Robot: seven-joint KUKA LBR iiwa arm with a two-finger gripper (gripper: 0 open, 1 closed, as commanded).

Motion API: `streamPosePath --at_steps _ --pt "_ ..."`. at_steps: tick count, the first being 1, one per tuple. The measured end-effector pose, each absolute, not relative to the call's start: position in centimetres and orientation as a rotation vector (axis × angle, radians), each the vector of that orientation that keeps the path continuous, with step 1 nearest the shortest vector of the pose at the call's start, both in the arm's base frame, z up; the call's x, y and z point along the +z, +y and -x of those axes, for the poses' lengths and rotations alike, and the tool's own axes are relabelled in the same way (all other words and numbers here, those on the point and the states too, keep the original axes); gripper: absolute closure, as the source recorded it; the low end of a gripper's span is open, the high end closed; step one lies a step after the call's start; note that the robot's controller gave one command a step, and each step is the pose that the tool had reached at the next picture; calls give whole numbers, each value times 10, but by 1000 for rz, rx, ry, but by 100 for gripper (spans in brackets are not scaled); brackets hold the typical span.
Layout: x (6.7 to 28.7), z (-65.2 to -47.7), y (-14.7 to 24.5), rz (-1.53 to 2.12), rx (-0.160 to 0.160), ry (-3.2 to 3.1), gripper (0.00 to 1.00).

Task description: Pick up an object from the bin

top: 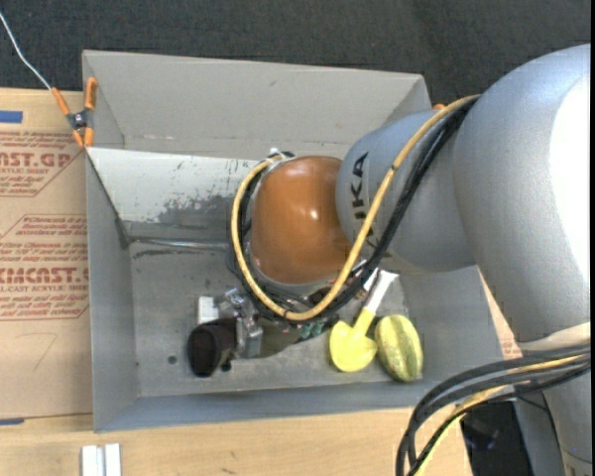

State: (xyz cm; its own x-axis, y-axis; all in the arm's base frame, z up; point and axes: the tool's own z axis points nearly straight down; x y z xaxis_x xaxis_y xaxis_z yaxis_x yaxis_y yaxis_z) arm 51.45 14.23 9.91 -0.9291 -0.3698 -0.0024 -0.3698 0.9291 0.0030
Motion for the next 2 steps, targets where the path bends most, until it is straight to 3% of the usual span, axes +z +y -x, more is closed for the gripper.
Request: streamPosePath --at_steps 1,2 --pt "99 -515 142 591 6 3084 100" --pt "182 -509 149 652 5 3075 100"
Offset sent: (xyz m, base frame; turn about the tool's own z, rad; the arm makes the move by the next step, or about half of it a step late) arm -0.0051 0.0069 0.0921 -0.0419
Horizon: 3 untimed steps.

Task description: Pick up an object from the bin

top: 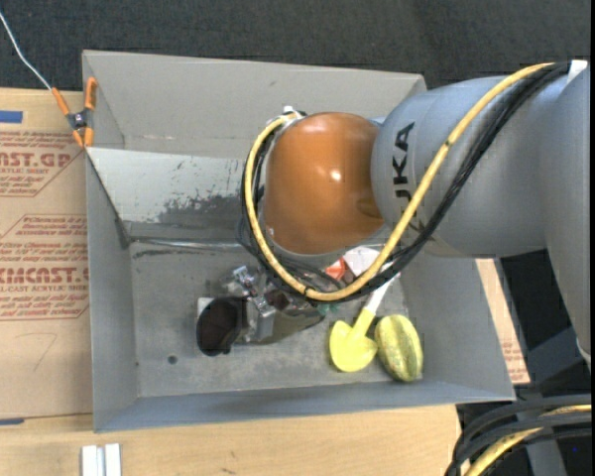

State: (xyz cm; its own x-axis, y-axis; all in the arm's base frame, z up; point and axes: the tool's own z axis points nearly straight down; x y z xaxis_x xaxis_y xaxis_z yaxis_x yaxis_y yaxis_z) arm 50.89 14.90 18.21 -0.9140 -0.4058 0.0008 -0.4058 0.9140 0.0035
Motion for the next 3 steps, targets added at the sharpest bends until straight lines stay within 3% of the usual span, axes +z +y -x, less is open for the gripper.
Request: streamPosePath --at_steps 1,2,3 --pt "226 -521 155 -651 -7 -3082 100" --pt "301 -503 150 -625 -6 -3076 100" --pt "256 -519 155 -638 -9 -3088 100"
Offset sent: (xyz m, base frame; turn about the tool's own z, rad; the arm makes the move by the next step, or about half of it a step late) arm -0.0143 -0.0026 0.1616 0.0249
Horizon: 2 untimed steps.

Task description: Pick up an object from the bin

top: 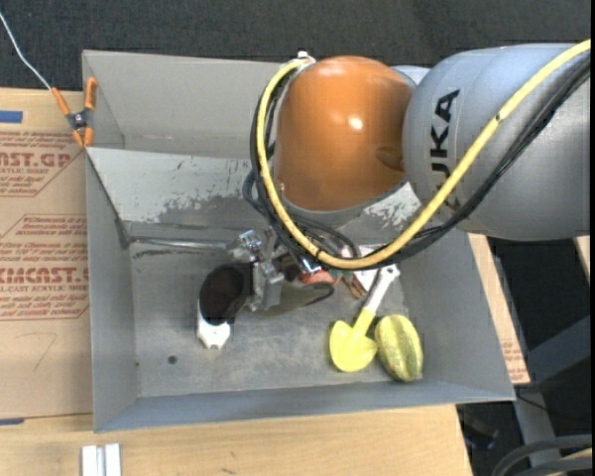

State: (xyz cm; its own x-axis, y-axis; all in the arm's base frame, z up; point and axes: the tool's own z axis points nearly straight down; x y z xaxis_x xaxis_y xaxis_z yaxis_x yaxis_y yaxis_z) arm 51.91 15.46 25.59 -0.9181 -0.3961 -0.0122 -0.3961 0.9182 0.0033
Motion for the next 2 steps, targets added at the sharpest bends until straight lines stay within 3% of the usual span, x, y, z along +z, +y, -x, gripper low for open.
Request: streamPosePath --at_steps 1,2 --pt "158 -575 163 691 9 3066 100" --pt "158 -575 163 691 9 3066 100"
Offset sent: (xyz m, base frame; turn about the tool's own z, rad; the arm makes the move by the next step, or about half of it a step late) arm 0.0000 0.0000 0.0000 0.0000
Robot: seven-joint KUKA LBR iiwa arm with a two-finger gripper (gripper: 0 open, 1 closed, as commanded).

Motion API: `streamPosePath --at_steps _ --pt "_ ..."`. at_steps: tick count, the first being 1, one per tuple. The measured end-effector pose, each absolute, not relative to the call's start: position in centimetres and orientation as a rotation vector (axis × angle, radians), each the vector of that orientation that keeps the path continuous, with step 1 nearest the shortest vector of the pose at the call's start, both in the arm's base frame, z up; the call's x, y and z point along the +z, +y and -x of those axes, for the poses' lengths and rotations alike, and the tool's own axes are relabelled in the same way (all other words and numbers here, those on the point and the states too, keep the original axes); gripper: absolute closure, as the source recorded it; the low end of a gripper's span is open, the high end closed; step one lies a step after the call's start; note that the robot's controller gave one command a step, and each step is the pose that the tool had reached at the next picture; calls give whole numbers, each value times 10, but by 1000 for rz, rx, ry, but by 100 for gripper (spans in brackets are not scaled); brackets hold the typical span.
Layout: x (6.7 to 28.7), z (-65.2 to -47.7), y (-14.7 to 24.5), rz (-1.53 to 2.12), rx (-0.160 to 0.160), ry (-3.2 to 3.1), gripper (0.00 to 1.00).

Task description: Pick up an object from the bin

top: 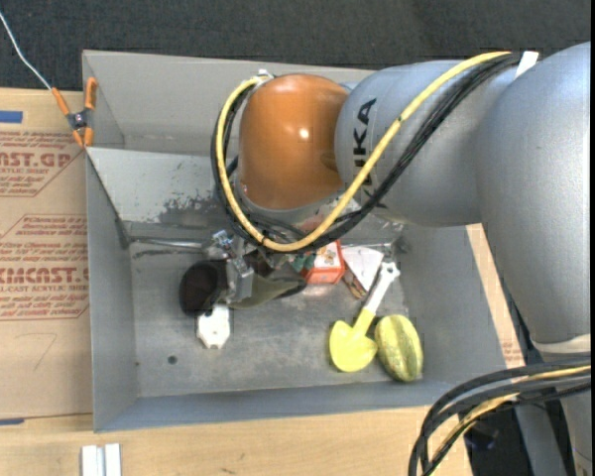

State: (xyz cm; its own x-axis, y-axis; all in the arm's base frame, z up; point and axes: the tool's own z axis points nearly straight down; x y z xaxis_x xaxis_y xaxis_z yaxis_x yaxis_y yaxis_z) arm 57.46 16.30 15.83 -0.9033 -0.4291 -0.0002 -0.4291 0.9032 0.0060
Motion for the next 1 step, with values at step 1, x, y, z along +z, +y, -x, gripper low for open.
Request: streamPosePath --at_steps 1 --pt "214 -572 166 -746 -11 -3052 100"
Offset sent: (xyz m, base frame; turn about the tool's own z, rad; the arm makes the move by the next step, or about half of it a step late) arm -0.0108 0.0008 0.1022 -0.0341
